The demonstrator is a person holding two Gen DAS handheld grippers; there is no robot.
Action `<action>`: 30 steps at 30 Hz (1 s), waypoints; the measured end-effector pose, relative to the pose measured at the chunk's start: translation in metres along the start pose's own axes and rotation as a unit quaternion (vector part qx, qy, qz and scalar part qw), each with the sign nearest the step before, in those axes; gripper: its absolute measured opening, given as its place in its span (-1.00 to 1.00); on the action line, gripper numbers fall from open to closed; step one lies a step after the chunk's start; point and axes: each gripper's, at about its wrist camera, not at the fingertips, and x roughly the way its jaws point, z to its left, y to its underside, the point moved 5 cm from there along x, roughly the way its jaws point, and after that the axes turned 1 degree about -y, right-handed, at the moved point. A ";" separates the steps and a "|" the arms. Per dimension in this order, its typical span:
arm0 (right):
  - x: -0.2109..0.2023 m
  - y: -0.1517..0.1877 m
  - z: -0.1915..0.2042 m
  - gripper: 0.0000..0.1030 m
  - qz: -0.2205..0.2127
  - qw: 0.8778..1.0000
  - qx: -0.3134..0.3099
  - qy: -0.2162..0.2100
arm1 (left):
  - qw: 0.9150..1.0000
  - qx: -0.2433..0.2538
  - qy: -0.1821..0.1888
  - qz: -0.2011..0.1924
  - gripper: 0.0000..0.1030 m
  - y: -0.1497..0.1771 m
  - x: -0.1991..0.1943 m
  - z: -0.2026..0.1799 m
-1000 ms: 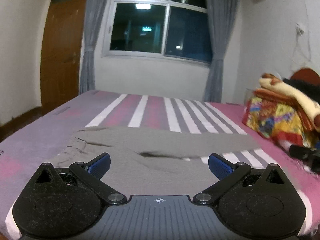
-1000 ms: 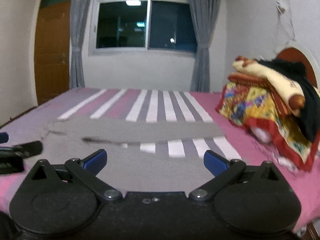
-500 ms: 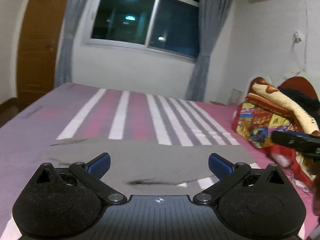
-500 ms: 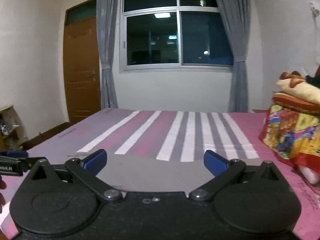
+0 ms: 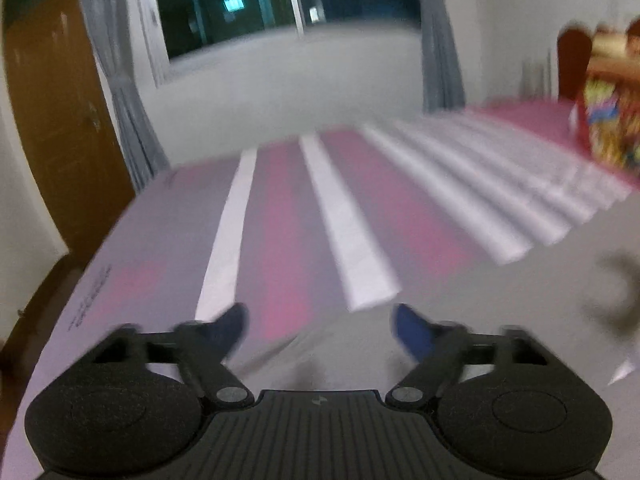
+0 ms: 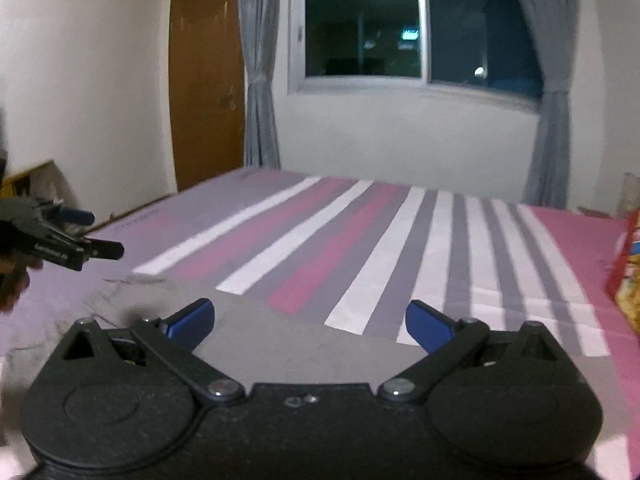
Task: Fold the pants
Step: 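Move both tools down to the sweatpants leg cuffs, then grasp a cuff with the left tool while the right tool grasps the other cuff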
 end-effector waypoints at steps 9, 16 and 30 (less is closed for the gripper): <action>0.104 0.001 -0.011 0.18 0.040 0.997 -0.002 -0.067 | 0.997 -0.013 0.021 0.070 0.77 0.046 0.064 0.099; 0.172 0.024 -0.001 0.62 0.112 0.987 -0.061 -0.099 | 0.988 -0.024 0.100 0.114 0.78 0.076 0.100 0.122; 0.212 0.047 0.002 -0.89 0.209 0.963 -0.099 -0.139 | 0.988 -0.024 0.110 0.106 -0.60 0.093 0.135 0.101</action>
